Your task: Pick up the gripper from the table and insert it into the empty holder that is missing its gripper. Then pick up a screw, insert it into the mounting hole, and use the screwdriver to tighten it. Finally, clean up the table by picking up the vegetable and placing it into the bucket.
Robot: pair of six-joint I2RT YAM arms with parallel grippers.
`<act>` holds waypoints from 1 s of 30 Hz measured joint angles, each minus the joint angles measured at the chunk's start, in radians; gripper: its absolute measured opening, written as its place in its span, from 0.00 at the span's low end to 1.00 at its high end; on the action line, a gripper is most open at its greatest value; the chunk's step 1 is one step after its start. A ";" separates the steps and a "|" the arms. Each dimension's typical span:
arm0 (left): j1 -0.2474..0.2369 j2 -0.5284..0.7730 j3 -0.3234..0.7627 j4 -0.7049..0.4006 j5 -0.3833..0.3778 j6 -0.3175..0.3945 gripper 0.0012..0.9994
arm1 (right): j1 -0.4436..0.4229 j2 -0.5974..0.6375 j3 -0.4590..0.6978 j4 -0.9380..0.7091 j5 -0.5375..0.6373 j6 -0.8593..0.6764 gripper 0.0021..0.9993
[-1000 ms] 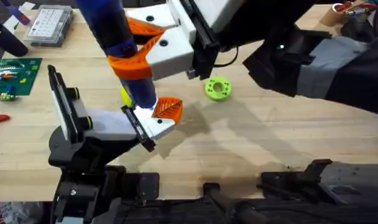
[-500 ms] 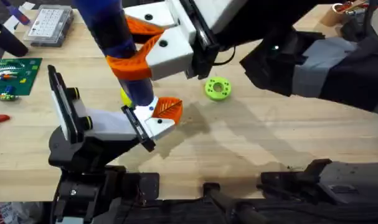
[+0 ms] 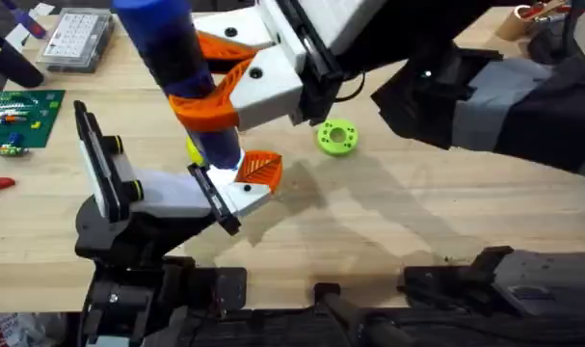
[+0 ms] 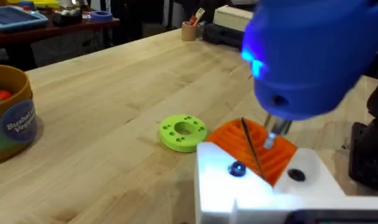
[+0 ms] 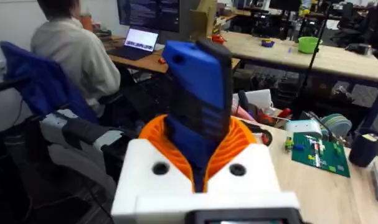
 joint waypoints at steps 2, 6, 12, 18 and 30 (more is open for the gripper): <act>0.000 0.000 0.000 0.000 0.000 0.000 0.01 | 0.000 0.000 0.000 0.000 -0.004 -0.001 0.04; 0.000 0.000 0.000 0.000 0.000 0.000 0.01 | 0.000 0.000 -0.001 0.000 -0.009 -0.004 0.04; 0.000 0.000 0.000 0.000 0.000 0.000 0.01 | 0.000 0.000 -0.002 0.000 -0.009 -0.010 0.04; 0.000 0.000 0.000 0.000 0.000 0.000 0.01 | 0.000 0.000 -0.002 0.000 -0.009 -0.024 0.05; 0.000 0.000 0.000 0.000 0.000 0.000 0.01 | -0.001 0.015 -0.007 0.002 -0.009 -0.037 0.04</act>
